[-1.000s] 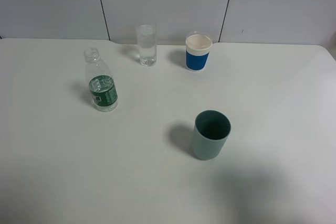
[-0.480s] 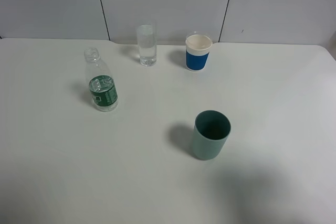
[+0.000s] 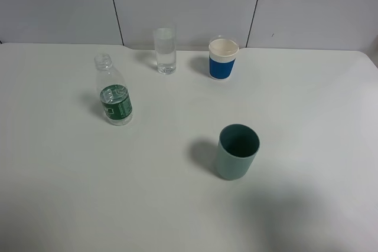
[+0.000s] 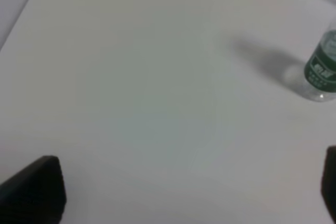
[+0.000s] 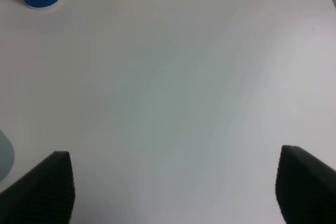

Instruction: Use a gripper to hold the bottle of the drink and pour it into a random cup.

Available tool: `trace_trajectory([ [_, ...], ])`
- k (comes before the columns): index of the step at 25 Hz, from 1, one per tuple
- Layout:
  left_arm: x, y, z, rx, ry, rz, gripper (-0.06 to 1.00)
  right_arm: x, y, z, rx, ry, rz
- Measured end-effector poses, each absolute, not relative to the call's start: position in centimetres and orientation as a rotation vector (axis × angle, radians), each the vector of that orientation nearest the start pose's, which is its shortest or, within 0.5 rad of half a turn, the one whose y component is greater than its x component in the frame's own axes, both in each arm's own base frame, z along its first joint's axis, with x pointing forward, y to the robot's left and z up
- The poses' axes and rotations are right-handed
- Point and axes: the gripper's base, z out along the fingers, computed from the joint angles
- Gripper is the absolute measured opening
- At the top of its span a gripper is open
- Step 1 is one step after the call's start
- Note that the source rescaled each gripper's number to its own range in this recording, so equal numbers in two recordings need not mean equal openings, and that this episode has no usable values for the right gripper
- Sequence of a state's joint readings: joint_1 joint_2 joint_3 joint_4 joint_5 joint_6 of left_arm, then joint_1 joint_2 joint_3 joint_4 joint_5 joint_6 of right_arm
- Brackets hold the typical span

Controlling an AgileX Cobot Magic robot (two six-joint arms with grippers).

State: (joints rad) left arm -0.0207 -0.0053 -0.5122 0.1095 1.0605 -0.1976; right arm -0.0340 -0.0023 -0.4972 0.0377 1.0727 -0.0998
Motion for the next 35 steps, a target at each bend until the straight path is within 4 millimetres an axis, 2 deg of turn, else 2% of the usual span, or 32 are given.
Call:
trace_trajectory([
  [35,-0.7,0.89,28.1,-0.153,2.016,-0.028,1.0,-0.53,0.32,27.56,-0.07,2.055,-0.038],
])
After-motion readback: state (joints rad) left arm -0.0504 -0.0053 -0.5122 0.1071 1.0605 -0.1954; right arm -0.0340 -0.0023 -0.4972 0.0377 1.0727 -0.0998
